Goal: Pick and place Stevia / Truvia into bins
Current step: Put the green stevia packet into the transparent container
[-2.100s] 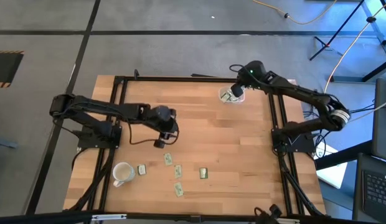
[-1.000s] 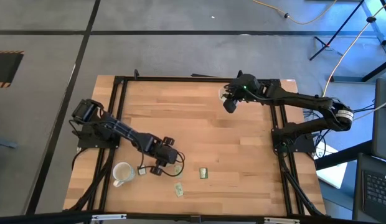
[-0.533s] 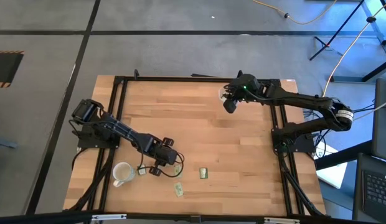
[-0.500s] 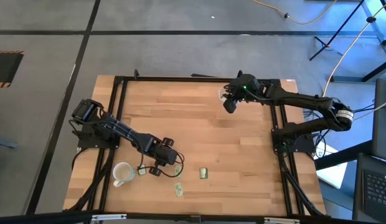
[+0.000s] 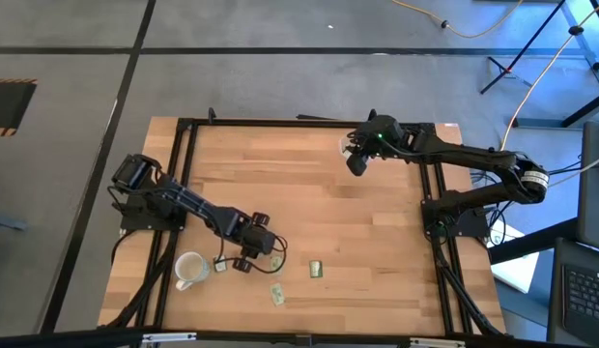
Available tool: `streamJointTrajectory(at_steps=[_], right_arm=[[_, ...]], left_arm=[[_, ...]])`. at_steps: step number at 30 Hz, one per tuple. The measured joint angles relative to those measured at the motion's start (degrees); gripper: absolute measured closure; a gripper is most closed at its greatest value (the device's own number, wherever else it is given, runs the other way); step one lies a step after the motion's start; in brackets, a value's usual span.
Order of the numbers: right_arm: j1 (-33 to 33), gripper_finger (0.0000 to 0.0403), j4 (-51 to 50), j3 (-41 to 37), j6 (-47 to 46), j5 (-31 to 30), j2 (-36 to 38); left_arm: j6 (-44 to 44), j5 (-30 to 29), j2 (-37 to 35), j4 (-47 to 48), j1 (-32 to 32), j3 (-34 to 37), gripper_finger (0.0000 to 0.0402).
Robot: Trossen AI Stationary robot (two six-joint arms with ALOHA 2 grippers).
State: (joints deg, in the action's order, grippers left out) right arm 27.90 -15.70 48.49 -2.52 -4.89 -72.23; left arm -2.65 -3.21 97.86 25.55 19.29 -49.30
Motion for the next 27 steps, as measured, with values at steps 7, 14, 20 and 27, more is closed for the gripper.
streamJointTrajectory(at_steps=[7, 14, 20, 27], right_arm=[[0.0, 0.0265, 0.0, 0.0, 0.2, 0.0, 0.0], [0.0, 0.0265, 0.0, 0.0, 0.2, 0.0, 0.0], [0.0, 0.0265, 0.0, 0.0, 1.5, 0.0, 0.0], [0.0, 0.0265, 0.2, 0.0, 3.2, 2.8, 0.0]], left_arm=[[-1.2, 1.5, 0.0, 0.3, -0.4, 0.0, 0.0323], [-1.1, 2.9, 0.0, 0.2, -0.8, 0.1, 0.0368], [-0.1, 3.4, -1.0, 0.2, -1.6, 0.1, 0.0394], [1.4, 2.6, -5.3, 0.6, -4.9, -2.7, 0.0398]])
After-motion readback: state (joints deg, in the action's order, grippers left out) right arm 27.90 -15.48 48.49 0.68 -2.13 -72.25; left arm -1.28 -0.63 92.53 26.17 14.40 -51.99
